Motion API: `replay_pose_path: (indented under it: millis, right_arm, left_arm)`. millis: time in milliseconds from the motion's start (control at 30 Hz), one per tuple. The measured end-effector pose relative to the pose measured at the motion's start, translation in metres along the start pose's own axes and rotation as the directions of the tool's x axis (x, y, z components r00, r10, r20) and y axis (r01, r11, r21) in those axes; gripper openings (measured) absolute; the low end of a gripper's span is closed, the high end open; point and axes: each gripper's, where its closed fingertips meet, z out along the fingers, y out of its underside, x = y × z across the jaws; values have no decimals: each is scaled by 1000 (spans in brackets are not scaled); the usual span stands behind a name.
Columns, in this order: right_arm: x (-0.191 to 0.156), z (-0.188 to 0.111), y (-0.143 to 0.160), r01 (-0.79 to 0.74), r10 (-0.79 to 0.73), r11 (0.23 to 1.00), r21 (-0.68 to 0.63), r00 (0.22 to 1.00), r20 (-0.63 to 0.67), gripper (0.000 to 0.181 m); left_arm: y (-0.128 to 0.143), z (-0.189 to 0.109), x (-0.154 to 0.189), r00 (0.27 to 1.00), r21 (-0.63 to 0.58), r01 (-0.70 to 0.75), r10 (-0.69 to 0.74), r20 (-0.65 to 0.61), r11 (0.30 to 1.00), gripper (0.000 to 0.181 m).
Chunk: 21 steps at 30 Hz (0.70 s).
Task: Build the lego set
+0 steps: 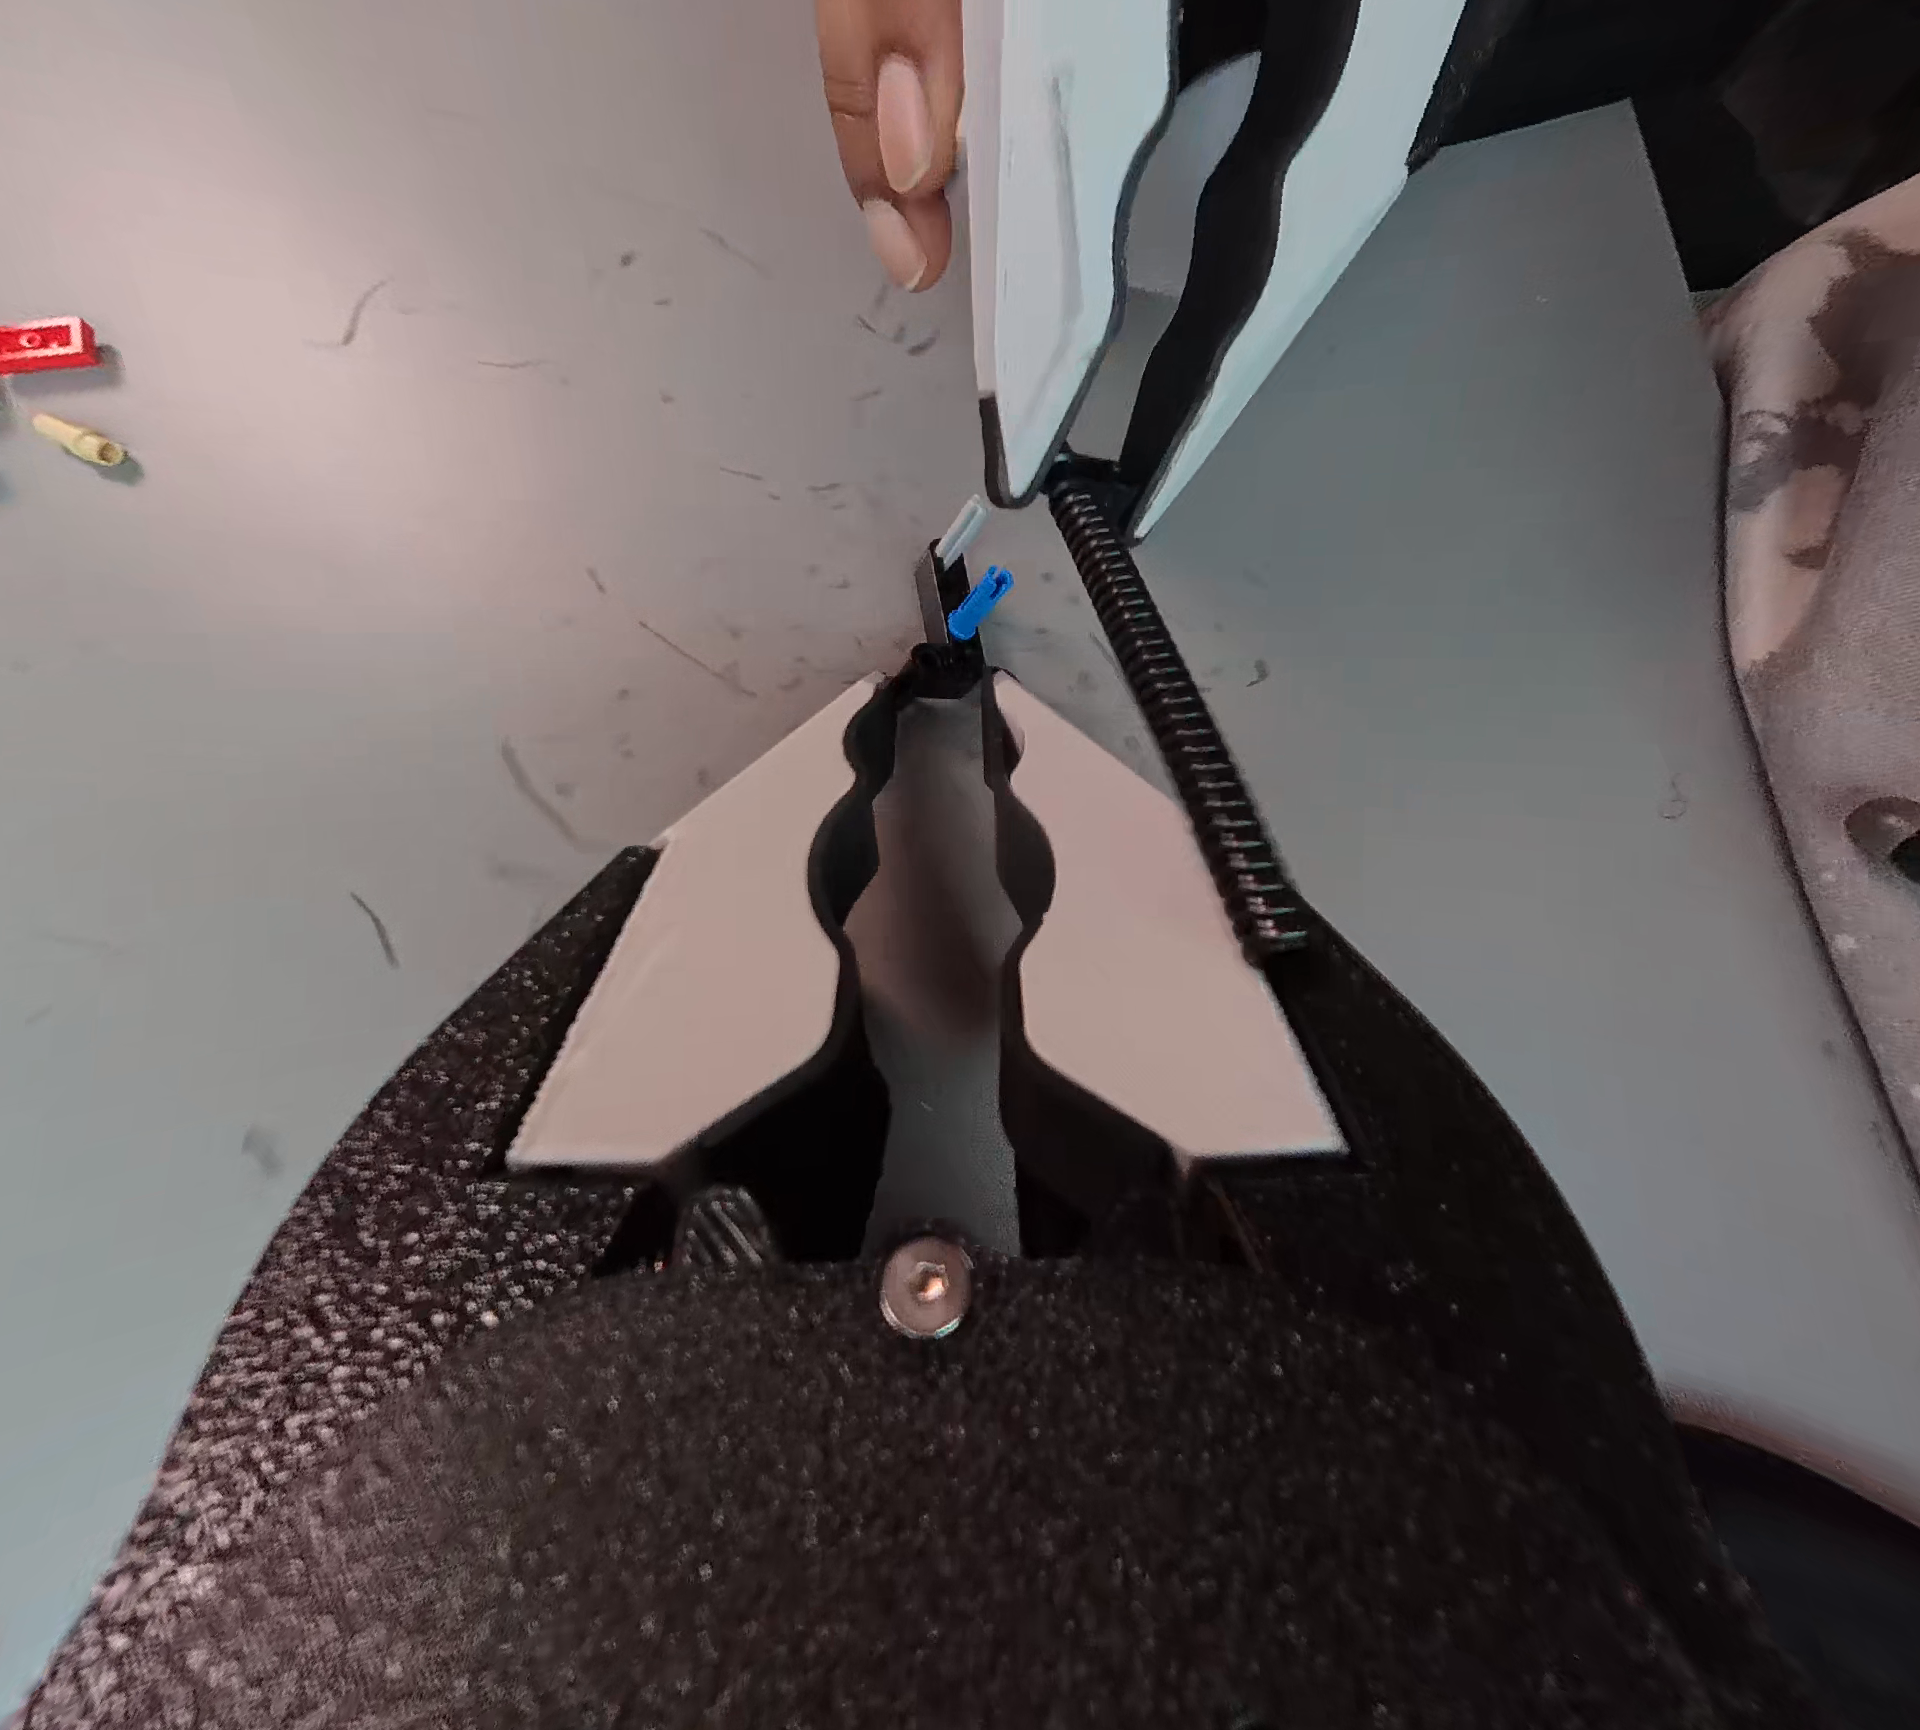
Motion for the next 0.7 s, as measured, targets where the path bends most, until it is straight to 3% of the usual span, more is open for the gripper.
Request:
replay_pose_path:
  millis: [133,333,500,567,700]
  right_arm:
    - [1,9,3,39,-38,999,-31,999,20,16]
    - [3,17,11,38,-34,997,-73,998,58,16]
    - [6,20,15,57,-48,988,-145,997,63,15]
    - [10,20,19,62,-55,980,-189,998,44,15]
    - [13,16,15,38,-33,980,-198,999,30,15]
  left_arm:
    - [-1,0,2,994,-2,69,-69,-89,998,16]
    - [-1,0,2,989,-6,81,-81,-121,997,16]
    - [-1,0,0,988,-6,97,-97,-118,995,13]
    - [0,0,-3,990,-12,102,-103,-96,995,0]
    - [2,1,-7,995,-17,84,-85,-43,996,0]
